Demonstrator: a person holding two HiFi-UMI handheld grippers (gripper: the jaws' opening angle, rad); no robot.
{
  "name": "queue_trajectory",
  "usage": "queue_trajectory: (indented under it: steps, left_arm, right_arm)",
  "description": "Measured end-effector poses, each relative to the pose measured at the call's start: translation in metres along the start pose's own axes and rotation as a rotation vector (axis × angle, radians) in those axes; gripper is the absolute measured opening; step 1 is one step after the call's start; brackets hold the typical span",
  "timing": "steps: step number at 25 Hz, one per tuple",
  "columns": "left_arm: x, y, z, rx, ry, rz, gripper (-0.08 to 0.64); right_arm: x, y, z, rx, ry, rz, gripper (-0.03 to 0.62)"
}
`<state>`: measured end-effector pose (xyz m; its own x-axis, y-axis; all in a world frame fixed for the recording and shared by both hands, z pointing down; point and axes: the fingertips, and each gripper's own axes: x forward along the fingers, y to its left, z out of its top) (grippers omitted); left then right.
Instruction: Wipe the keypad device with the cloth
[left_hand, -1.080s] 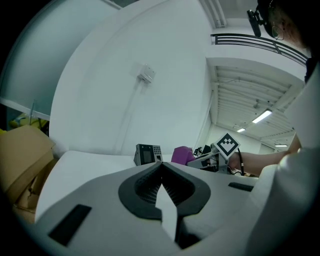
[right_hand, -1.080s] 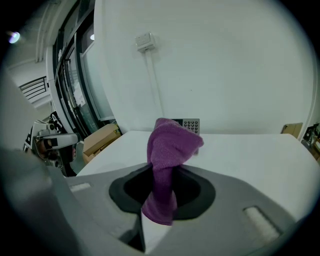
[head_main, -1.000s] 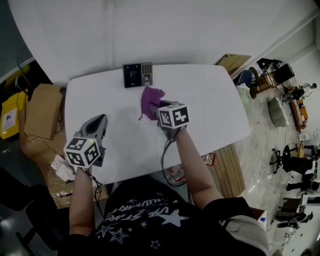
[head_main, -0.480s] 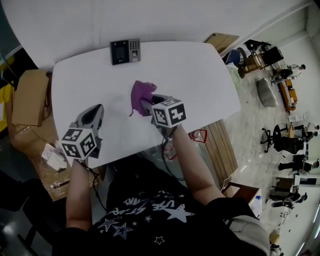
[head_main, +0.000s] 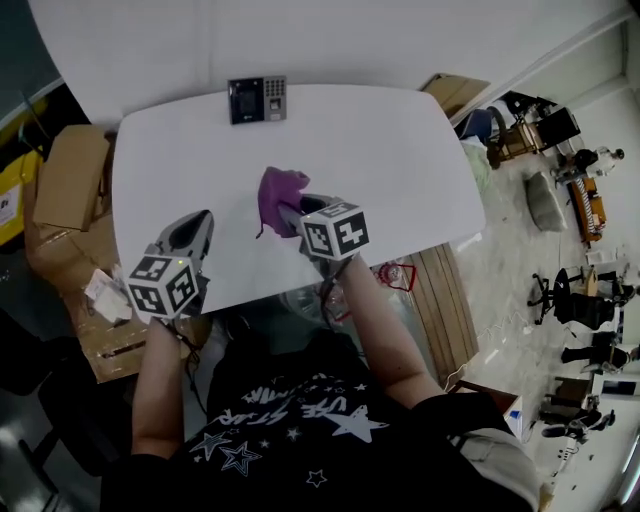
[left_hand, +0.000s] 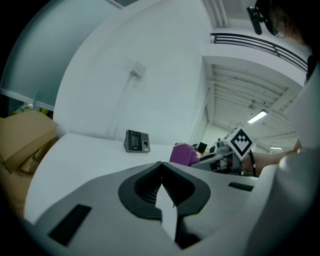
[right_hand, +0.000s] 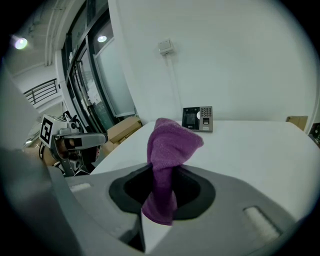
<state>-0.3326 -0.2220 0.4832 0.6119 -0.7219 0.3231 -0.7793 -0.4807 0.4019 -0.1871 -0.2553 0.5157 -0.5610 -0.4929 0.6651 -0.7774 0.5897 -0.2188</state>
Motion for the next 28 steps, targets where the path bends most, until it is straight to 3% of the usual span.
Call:
queue_trajectory:
  steps: [12,28]
  left_arm:
    - [0.005,-0.058,-0.013,-0.043,-0.070,0.166,0.006]
    - [0.027,-0.153,-0.036,-0.021,-0.152,0.289,0.006]
  right_arm:
    - [-0.034,-0.026,-0.011,-0.085,-0.016,0.147,0.095]
    - [-0.093,-0.065,-0.046,-0.174,-0.056,0.280,0.095]
